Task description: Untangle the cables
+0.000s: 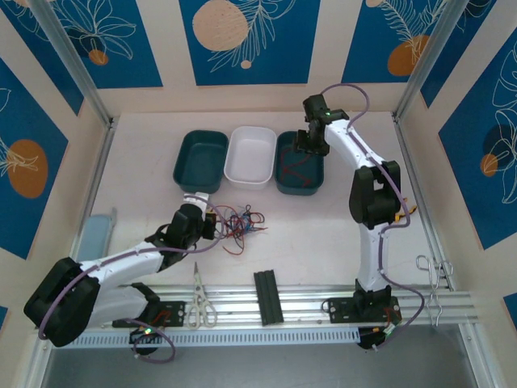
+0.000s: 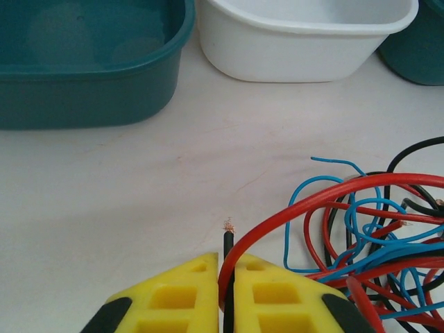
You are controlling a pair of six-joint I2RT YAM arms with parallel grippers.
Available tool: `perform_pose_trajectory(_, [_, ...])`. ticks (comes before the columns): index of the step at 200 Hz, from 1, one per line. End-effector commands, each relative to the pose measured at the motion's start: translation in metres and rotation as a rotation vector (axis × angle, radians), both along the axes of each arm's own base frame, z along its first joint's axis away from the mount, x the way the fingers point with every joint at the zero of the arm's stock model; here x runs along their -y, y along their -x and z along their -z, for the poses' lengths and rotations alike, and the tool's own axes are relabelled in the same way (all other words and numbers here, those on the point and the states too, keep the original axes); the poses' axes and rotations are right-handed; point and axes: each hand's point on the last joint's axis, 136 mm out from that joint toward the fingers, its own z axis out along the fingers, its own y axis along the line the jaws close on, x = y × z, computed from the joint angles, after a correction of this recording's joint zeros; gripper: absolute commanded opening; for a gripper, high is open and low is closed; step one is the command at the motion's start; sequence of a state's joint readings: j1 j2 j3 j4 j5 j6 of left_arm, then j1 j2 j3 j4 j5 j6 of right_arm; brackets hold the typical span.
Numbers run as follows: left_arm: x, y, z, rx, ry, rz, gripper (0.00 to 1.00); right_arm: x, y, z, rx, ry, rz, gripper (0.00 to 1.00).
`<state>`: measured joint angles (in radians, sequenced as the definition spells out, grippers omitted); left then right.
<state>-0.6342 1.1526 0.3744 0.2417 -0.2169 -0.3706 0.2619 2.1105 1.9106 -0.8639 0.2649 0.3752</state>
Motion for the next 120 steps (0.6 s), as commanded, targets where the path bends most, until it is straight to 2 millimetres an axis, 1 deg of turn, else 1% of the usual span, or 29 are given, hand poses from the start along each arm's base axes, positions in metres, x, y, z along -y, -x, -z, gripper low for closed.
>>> perform_pose_trajectory(1, [0.002,-0.003,-0.01,0.007,0.037,-0.003,0.16,-0.005,0.016,-0.038,0.048,-0.038,-0.01,0.61])
perform_pose_trajectory(11, [0.003,-0.003,-0.011,0.009,0.04,0.0,0.19,-0.011,0.022,-0.047,0.065,-0.052,-0.028,0.61])
perform_pose_trajectory(30, [0.003,-0.003,-0.013,0.008,0.046,-0.001,0.24,-0.03,0.039,-0.066,0.102,-0.093,-0.077,0.58])
perform_pose_trajectory(48, [0.003,-0.002,-0.017,0.01,0.053,-0.004,0.33,-0.049,0.059,-0.08,0.123,-0.135,-0.119,0.56])
perform_pose_trajectory(55, [0.003,-0.002,-0.018,0.013,0.058,-0.006,0.35,-0.057,0.067,-0.085,0.129,-0.149,-0.138,0.56])
perform_pose_trajectory(72, [0.003,-0.001,-0.024,0.021,0.074,-0.005,0.39,-0.081,0.089,-0.091,0.132,-0.178,-0.201,0.55])
perform_pose_trajectory(94, [0.003,0.0,-0.033,0.039,0.092,-0.001,0.4,-0.116,0.12,-0.097,0.141,-0.2,-0.323,0.52])
perform_pose_trajectory(120, [0.005,0.001,-0.035,0.039,0.106,0.004,0.41,-0.155,0.159,-0.096,0.141,-0.246,-0.477,0.5])
